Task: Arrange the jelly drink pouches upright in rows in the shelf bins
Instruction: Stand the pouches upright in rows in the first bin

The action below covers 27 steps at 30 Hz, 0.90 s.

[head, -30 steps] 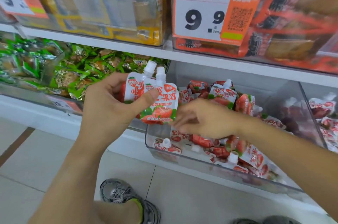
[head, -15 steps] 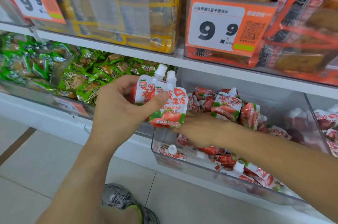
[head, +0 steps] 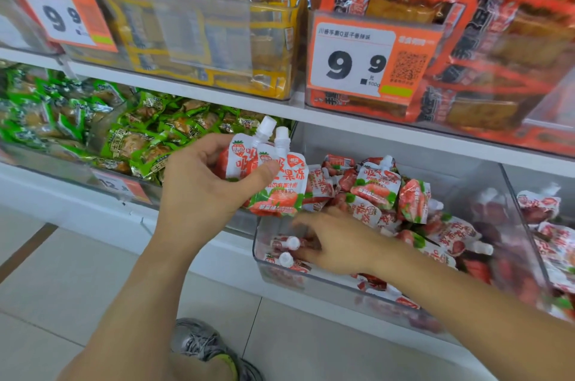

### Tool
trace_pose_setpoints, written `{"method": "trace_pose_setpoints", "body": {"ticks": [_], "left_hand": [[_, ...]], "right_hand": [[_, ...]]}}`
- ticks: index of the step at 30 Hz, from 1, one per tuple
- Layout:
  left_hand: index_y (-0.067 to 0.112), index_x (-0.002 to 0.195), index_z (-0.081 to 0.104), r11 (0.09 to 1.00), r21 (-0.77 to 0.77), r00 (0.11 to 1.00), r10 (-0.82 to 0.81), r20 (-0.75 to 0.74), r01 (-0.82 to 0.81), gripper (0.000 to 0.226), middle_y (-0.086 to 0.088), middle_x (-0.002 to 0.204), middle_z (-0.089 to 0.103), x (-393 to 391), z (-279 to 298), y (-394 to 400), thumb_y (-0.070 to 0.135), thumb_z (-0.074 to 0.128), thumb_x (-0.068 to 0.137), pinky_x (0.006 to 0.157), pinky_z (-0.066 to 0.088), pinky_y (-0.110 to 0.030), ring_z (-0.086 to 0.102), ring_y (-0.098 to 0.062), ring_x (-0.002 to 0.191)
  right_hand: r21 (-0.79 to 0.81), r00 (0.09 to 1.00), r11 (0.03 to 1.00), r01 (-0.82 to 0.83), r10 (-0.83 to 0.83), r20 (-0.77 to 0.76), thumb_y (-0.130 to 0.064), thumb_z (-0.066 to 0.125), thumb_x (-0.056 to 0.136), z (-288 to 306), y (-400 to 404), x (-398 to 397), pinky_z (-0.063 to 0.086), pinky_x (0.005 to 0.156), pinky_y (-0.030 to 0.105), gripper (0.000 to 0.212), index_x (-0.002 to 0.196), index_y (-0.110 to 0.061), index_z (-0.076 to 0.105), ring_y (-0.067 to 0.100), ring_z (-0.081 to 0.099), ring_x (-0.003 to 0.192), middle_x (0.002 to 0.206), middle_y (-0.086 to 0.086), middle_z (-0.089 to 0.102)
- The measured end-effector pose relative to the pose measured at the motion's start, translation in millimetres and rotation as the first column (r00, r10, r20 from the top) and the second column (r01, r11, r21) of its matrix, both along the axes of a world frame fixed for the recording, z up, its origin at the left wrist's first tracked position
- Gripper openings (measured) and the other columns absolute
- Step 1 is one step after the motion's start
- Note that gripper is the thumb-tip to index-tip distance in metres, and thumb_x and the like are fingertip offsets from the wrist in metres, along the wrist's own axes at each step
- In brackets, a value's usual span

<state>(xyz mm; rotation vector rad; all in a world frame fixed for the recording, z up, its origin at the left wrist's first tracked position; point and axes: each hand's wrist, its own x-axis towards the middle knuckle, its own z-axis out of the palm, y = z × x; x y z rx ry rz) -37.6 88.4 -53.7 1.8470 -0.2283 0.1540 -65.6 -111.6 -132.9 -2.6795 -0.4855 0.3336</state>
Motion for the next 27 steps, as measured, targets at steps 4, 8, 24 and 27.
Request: {"method": "trace_pose_setpoints", "body": {"ticks": [4,8,24,27], "left_hand": [[0.021,0.096,0.071,1.000,0.017,1.000,-0.004,-0.014,0.004,0.046,0.011,0.083,0.075,0.5,-1.8,0.6,0.045,0.080,0.058,0.062,0.061,-0.034,0.072,-0.006,0.076],[0.024,0.095,0.070,0.999,0.045,1.000,-0.022,0.012,0.022,0.043,0.016,0.082,0.074,-3.2,-1.1,-4.3,0.044,0.080,0.058,0.059,0.059,-0.023,0.071,-0.002,0.075],[0.023,0.100,0.069,0.993,0.105,0.993,-0.072,0.094,0.062,0.042,0.014,0.080,0.072,-4.0,-4.0,-32.3,0.035,0.087,0.064,0.061,0.055,-0.018,0.069,0.000,0.073],[0.021,0.103,0.068,0.983,0.053,0.982,-0.180,0.065,0.177,0.042,0.009,0.087,0.074,-5.1,-5.1,-38.7,0.028,0.086,0.067,0.069,0.059,-0.030,0.071,-0.007,0.078]], "right_hand": [[-0.004,0.993,0.999,-0.046,0.045,-0.105,-0.039,0.054,0.098,0.6,-1.0,1.9,0.040,0.064,0.034,0.021,0.086,-0.023,0.047,0.015,0.049,0.072,0.073,-0.010,0.047],[-0.044,0.963,0.986,-0.158,0.144,-0.229,-0.034,0.054,0.099,1.3,-13.0,7.9,0.050,0.081,0.042,0.018,0.107,-0.020,0.059,0.019,0.055,0.085,0.096,0.001,0.059],[0.892,0.954,0.345,0.291,-0.035,-0.297,0.005,0.073,0.079,26.6,-37.2,-2.7,0.051,0.099,0.043,0.089,0.151,-0.024,0.029,0.021,0.054,0.128,0.143,0.001,0.052],[0.888,0.972,0.413,0.201,0.025,-0.232,0.012,0.068,0.082,37.8,-30.2,-1.6,0.053,0.095,0.050,0.080,0.148,-0.020,0.036,0.027,0.055,0.128,0.142,0.004,0.054]]}}
